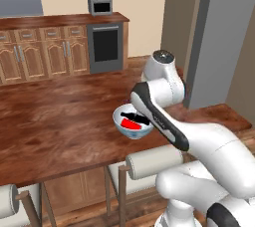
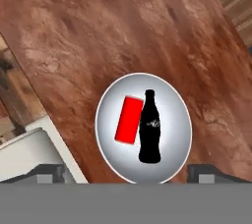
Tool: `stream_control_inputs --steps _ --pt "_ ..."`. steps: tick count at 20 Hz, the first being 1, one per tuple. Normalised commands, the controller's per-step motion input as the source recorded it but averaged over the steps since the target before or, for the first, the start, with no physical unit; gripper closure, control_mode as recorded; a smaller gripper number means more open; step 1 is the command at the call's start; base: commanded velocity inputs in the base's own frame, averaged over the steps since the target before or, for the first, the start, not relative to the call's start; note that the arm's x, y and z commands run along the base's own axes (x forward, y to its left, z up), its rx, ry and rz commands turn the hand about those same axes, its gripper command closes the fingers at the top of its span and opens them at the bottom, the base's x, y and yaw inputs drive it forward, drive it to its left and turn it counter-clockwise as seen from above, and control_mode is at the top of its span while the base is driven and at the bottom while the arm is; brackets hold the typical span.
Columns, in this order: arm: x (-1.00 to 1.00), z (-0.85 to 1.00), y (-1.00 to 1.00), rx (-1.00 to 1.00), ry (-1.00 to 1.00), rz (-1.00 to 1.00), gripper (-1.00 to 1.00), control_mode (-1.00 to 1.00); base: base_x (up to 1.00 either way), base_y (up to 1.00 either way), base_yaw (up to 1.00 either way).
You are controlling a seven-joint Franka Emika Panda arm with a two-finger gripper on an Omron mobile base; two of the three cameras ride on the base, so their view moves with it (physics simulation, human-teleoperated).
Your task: Open the fridge, grab two sodas, and place both sodas inside the bowl with ice on the dining counter.
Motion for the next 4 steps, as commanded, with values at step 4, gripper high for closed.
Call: stream_control_inputs --steps 4 --pt "-0.70 0.43 -0.01 0.08 -0.13 0.00 -1.00 -1.00 0.00 0.00 0.00"
